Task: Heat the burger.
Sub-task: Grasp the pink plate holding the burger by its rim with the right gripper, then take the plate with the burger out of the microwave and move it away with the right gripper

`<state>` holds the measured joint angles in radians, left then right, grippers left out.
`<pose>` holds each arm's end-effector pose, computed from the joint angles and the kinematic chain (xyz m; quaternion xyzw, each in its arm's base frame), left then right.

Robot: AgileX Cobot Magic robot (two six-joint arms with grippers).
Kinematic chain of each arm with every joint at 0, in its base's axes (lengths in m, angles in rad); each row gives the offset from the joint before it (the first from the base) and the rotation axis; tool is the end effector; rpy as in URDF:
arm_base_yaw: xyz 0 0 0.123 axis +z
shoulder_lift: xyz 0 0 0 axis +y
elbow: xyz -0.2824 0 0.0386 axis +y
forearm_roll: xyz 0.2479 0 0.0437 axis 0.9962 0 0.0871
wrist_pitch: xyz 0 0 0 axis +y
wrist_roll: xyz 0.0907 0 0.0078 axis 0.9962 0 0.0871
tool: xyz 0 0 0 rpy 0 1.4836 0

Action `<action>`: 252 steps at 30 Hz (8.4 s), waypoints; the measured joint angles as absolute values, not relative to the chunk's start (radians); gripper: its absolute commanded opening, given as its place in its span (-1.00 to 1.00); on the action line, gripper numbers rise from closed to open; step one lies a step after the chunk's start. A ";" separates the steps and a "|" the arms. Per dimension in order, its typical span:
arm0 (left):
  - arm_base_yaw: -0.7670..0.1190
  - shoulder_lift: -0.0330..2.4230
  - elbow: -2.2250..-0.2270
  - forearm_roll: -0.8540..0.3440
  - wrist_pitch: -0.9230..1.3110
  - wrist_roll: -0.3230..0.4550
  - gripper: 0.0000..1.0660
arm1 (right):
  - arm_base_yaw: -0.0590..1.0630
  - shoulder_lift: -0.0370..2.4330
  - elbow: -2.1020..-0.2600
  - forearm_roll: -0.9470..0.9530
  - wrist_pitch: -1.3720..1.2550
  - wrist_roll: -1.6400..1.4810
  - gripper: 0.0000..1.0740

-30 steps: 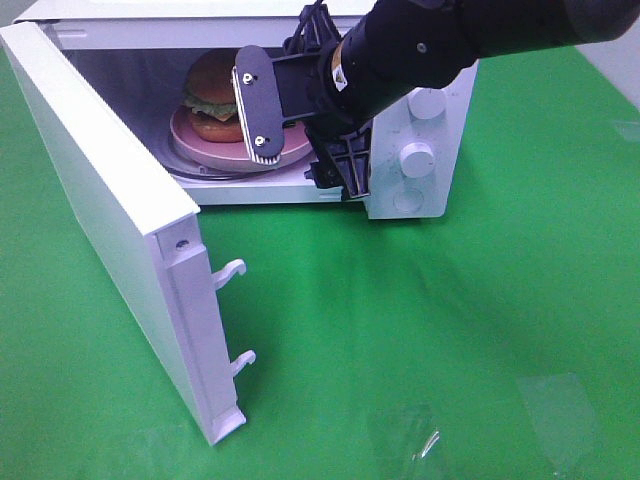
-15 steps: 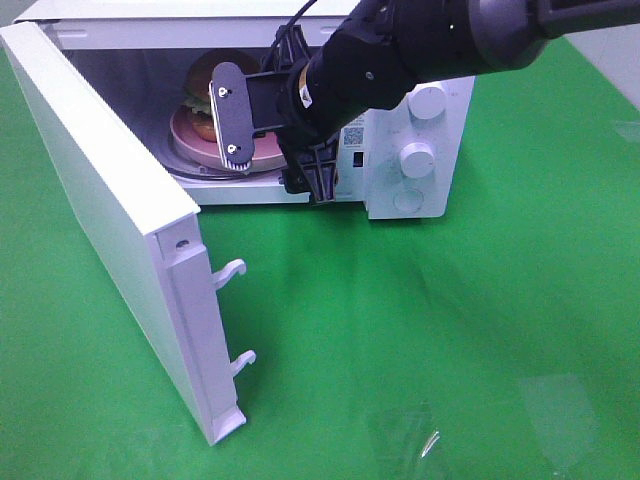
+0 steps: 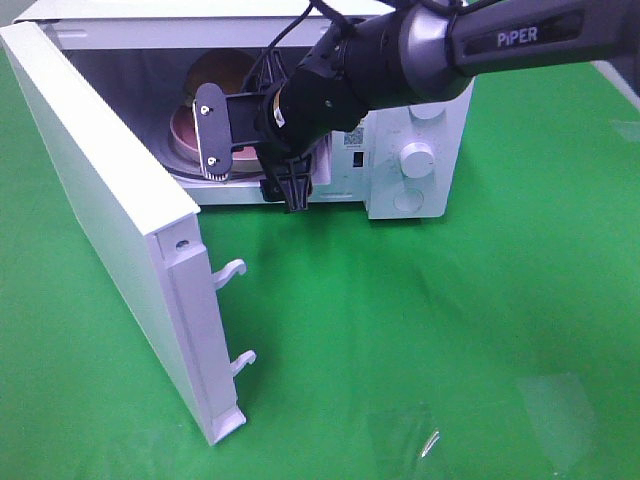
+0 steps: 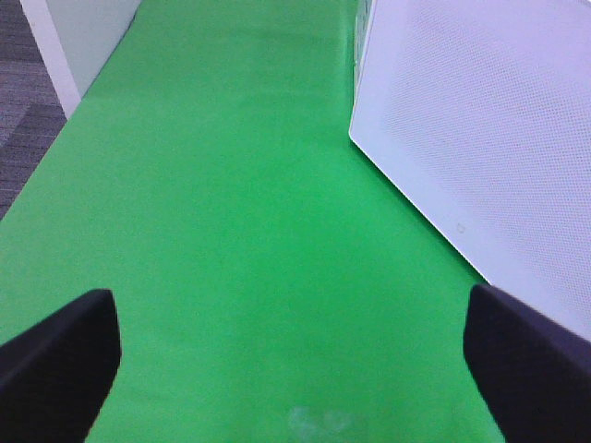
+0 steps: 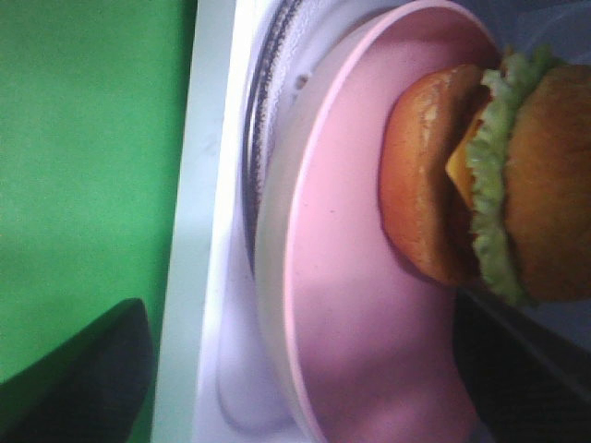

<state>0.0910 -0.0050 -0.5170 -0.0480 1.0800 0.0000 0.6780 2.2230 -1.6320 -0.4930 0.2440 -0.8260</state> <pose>-0.0081 -0.0046 0.2803 -0.0373 0.8515 -0.0002 0.5231 0.3961 0.3056 0.1625 -0.7484 0.5170 -0.1770 0.3758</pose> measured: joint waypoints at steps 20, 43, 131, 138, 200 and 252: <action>0.091 -0.005 -0.517 -0.048 1.080 0.000 0.79 | 0.678 2.340 -1.733 -0.469 0.201 -0.821 0.50; 0.091 -0.005 -0.517 -0.048 1.080 0.000 0.79 | 0.677 2.366 -1.744 -0.395 0.172 -0.805 -1.00; 0.091 -0.005 -0.517 -0.048 1.080 0.000 0.77 | 0.663 1.830 -1.040 0.052 0.051 -1.510 -1.00; 0.091 -0.005 -0.517 -0.048 1.080 0.000 0.77 | 0.678 1.782 -0.986 0.054 0.045 -1.476 -1.00; 0.091 -0.005 -0.517 -0.048 1.080 0.000 0.77 | 0.672 1.111 -0.468 -0.183 0.320 -0.993 -1.00; 0.091 -0.005 -0.517 -0.048 1.080 0.000 0.77 | 0.669 0.956 -0.467 -0.723 0.840 0.326 -0.98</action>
<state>0.0910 -0.0050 -0.5170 -0.0480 1.0800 0.0000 0.6690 0.9560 -0.4670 -0.7230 0.8400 0.3260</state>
